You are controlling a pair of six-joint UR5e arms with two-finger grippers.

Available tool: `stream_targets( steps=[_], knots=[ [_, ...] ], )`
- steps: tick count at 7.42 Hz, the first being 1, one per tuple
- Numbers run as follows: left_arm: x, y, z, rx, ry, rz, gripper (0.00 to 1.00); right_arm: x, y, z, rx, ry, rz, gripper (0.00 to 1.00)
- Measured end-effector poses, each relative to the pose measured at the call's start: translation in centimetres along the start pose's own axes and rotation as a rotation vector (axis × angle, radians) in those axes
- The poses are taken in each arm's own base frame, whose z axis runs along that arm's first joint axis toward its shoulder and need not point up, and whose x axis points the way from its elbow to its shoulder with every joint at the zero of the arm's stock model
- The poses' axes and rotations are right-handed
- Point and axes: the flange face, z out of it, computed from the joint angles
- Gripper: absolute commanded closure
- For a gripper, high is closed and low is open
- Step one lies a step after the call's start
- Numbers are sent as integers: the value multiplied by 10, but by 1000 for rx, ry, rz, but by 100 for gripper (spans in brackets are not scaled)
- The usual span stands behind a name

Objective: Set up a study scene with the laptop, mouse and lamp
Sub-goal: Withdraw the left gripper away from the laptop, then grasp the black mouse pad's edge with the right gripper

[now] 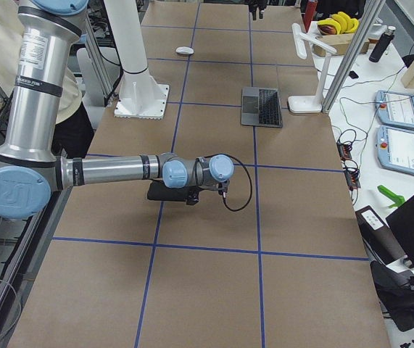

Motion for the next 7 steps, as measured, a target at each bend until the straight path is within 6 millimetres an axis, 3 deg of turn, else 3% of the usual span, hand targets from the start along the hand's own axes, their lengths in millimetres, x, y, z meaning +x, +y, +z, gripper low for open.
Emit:
stream_targets(
  steps=[3, 7],
  knots=[
    [9, 13, -11, 3, 21, 40, 37, 17, -3, 41, -92, 28, 35, 0],
    [13, 28, -22, 6, 39, 68, 37, 11, -2, 64, -149, 26, 26, 0]
  ],
)
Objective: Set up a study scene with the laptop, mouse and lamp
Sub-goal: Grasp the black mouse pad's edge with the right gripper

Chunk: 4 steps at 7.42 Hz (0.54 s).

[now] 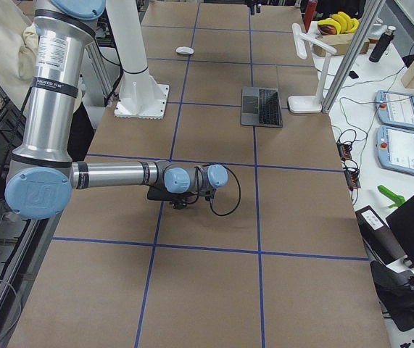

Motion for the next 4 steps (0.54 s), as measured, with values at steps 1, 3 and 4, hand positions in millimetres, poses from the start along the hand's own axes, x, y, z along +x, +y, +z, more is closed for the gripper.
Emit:
stream_targets(
  steps=[1, 3, 4],
  knots=[
    [0, 1, -1, 0, 1, 2, 37, -3, 0, 5, -13, 0, -7, 0],
    [-1, 3, -2, 0, 2, 3, 37, -9, 0, 17, -40, 8, -19, 0],
    [-1, 4, -2, 0, 2, 4, 38, -11, 0, 20, -49, 12, -24, 1]
  ],
)
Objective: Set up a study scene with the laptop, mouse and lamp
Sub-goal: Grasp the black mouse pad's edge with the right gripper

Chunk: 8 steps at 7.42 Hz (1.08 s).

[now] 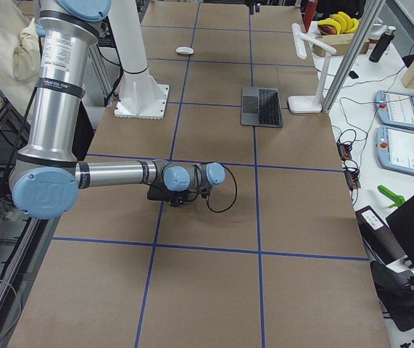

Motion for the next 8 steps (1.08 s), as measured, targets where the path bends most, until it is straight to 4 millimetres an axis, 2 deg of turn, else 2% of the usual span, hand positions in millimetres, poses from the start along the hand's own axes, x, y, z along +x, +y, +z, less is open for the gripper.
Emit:
stream_targets(
  steps=[1, 3, 6, 8],
  knots=[
    [0, 1, -1, 0, 1, 2, 39, -1, 0, 2, -5, 2, -2, 16],
    [1, 2, -1, 0, 2, 4, 39, -3, 0, 3, -7, 2, -3, 97],
    [-2, 3, -2, -1, 1, 2, 40, -9, 1, 0, 1, 8, -19, 100],
    [-10, 2, -2, 0, -5, 11, 41, -21, 3, -7, 20, 15, -37, 100]
  ],
)
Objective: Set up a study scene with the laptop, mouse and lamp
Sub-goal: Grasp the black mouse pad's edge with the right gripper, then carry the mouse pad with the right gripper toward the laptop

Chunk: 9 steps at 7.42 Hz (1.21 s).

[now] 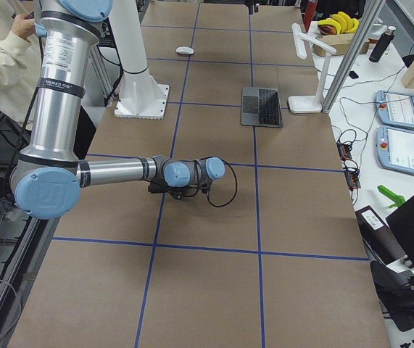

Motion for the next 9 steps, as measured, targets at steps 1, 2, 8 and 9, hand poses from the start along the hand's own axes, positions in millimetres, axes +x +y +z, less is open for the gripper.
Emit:
stream_targets(
  steps=[1, 2, 8, 9],
  knots=[
    [-7, -1, 0, -6, -6, 4, 41, -10, -1, -14, 31, -6, 1, 100],
    [-11, -3, -3, -18, -10, 5, 41, -18, -6, -42, 91, -21, 5, 100],
    [-120, -112, -66, 172, -88, 67, 40, -16, -13, -215, 484, 7, 33, 100],
    [-143, -127, -69, 237, -126, 64, 40, -13, -14, -229, 520, 43, 40, 100]
  ],
)
